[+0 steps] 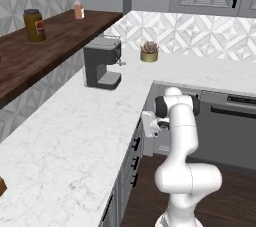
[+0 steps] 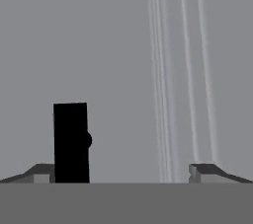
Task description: Take a straw from the drawer in front and place it inside the glass cup on the dining counter.
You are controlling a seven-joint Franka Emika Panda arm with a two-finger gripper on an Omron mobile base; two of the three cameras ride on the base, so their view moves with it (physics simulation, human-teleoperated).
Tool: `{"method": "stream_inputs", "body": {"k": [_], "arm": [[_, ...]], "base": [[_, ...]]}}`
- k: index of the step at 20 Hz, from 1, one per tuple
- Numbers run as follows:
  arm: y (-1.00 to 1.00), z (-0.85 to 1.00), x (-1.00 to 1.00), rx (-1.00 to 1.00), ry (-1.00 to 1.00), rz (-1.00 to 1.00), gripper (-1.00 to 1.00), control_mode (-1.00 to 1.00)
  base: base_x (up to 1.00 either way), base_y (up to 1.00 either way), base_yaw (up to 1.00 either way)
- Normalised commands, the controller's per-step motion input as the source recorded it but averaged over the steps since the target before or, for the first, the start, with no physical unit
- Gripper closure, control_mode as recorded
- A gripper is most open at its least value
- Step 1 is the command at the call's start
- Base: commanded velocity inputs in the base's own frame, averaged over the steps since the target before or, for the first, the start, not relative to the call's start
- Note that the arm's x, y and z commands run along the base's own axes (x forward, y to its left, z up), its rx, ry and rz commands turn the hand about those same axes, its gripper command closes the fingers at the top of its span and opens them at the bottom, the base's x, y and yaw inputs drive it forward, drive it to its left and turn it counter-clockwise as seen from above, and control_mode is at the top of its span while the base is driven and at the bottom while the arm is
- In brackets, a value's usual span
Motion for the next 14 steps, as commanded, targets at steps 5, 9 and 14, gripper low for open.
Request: {"method": "stream_inputs", "body": {"k": [5,9,14], "arm": [[0.17,-0.11,0.12,0.00,-0.11,0.02,-1.00,-1.00],[0.37,0.01,0.00,0.00,-0.16,0.01,-1.00,-1.00],[0.43,0.00,0.00,0.00,-0.07,0.00,-1.00,-1.00]], "base": [[0.00,0.00,0.00],[0.00,0.00,0.00],[0.00,0.00,0.00]]}}
